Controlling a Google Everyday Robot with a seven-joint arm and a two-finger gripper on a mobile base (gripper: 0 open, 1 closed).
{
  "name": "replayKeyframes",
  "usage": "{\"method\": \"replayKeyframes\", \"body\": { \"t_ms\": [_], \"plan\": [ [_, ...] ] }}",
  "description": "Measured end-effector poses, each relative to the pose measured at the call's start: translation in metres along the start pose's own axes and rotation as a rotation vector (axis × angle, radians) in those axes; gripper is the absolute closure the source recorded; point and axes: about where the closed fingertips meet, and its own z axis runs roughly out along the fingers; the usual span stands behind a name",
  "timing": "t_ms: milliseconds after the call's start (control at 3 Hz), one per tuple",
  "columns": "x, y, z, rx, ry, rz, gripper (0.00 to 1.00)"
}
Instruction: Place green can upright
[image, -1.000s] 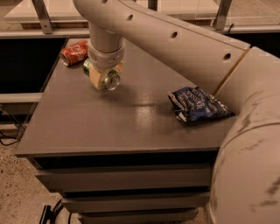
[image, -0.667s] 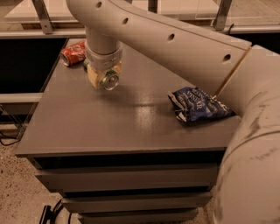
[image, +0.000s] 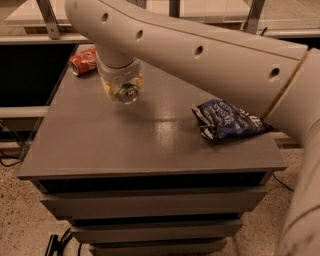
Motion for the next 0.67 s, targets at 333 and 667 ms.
{"method": "replayKeyframes", "body": {
  "t_ms": [333,667],
  "plan": [
    [0.0,0.0,0.0,0.001,0.001,-0.002,1.0],
    [0.002,0.011,0.002,-0.01,-0.009,0.117,1.0]
  ]
}}
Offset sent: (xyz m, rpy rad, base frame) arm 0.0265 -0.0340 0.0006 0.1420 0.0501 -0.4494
